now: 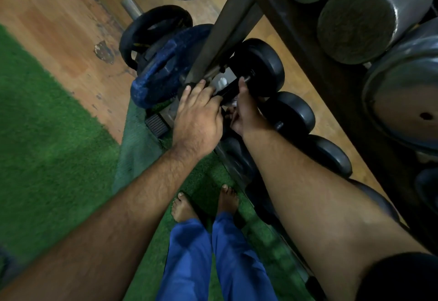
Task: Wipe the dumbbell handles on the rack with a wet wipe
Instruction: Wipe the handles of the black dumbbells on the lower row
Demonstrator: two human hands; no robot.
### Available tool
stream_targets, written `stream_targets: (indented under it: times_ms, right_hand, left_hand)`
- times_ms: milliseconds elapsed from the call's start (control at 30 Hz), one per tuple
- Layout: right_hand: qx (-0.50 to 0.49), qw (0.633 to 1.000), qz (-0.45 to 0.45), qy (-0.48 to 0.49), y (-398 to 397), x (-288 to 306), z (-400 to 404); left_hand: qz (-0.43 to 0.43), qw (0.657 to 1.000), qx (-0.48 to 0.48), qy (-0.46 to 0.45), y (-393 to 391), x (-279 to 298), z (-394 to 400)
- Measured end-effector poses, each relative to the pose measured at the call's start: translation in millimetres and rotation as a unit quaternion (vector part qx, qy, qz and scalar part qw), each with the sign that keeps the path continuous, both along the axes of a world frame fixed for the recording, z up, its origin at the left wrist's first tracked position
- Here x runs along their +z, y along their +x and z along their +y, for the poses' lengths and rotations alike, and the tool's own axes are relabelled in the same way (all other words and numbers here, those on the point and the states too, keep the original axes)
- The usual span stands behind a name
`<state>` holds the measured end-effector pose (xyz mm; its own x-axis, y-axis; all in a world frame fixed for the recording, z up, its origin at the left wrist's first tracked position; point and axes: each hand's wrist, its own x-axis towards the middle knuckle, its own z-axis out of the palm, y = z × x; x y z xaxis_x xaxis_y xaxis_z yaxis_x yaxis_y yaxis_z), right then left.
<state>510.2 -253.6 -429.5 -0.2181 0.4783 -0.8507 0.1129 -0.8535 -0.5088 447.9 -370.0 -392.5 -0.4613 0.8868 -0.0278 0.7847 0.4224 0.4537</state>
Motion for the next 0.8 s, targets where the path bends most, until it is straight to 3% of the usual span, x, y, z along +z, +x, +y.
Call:
stream_targets:
  times_ms: [167,267,367,533,800]
  right_hand:
    - [-0.084,0.996,0.041,0.008,2.4,-10.7,26.9]
    - [-0.048,0.998,0.043,0.013,0.3,-14.3,6.7]
    - [0.01,1.0,0.003,-0.01,-4.6,-4.4,-3.3]
    - [-0.031,0.998,-0.052,-0.011,-9.9,15.9,-1.2]
    - [0.213,0.969,-0.114,-0.055,0.7,26.6,-2.6]
  left_hand:
    - [0.011,1.0,-0.011,-0.006,-2.5,-2.5,-1.5]
    - [-0.005,1.0,-0.003,0.004,0.5,0.8,-1.2]
    - [-0.036,0.999,0.011,0.017,-1.6,2.6,-7.1]
    - [-0.052,0.998,0.02,-0.022,-6.0,1.4,-22.6]
    - [-0.068,0.996,0.004,-0.057,-16.3,5.7,-14.4]
